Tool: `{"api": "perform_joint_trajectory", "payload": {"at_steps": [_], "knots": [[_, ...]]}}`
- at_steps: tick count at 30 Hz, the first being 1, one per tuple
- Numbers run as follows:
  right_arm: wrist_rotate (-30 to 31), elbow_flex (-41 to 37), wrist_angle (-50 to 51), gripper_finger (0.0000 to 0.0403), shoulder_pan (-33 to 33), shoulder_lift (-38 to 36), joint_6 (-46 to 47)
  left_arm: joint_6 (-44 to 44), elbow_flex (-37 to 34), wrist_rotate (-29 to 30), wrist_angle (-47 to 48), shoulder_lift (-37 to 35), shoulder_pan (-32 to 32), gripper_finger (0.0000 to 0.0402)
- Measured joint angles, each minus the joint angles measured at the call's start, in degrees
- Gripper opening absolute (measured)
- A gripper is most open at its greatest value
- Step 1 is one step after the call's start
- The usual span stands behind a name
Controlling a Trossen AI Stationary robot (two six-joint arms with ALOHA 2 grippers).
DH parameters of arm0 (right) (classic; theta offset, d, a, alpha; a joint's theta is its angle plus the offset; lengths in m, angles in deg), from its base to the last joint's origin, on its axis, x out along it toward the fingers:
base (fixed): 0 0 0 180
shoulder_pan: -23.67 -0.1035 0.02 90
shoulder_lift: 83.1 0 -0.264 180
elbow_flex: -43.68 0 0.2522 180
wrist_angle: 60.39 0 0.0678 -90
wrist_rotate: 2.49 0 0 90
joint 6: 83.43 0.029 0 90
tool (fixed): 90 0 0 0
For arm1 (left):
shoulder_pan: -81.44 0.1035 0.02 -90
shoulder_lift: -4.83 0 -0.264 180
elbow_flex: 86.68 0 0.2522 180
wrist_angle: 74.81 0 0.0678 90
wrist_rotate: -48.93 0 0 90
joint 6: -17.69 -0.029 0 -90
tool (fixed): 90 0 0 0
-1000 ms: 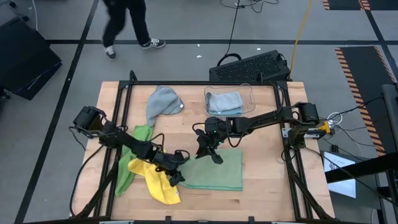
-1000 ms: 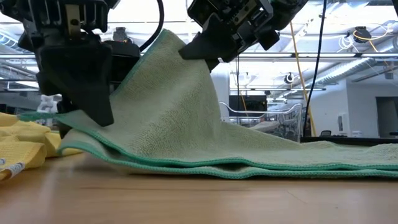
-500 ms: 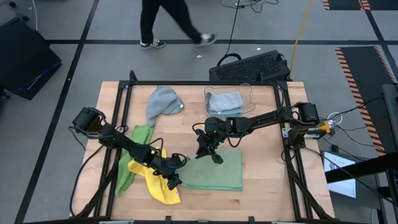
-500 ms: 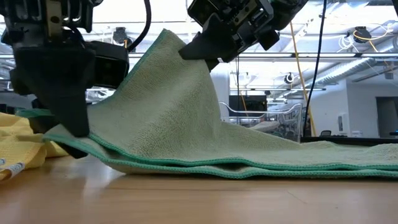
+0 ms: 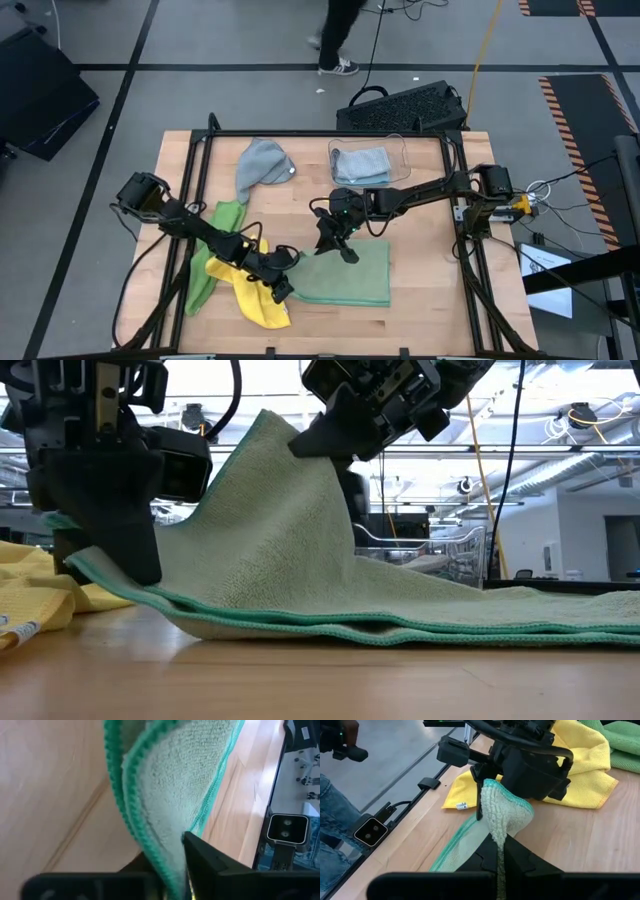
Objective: Fold microfiber towels
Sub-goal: Fold the light green towel
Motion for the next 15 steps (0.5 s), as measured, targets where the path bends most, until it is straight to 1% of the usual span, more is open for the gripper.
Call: {"api": "perform_joint_trajectory", "payload": {"at_steps": [3, 4, 10, 13, 15], "knots": [[0.26, 0.0, 0.05, 0.0, 0.0, 0.0, 0.02, 0.25, 0.0, -0.02, 0.0, 0.0, 0.0, 0.0015], [0.26, 0.0, 0.05, 0.0, 0.0, 0.02, 0.15, 0.79, 0.0, -0.04, 0.0, 0.0, 0.0, 0.001], [0.66, -0.03, 1.13, 0.0, 0.0, -1.46, 4.99, 4.58, 0.02, -2.41, 0.46, -1.72, 0.0, 0.0006], [2.93, -0.07, 2.32, 0.0, -0.11, -4.14, 7.58, 5.9, 1.23, -1.59, 2.2, -3.72, 0.0, 0.0005], [4.71, -0.07, 3.9, 0.0, -0.13, -6.22, 9.04, 4.48, 3.2, -0.71, 6.06, -5.81, 0.02, 0.0004]]}}
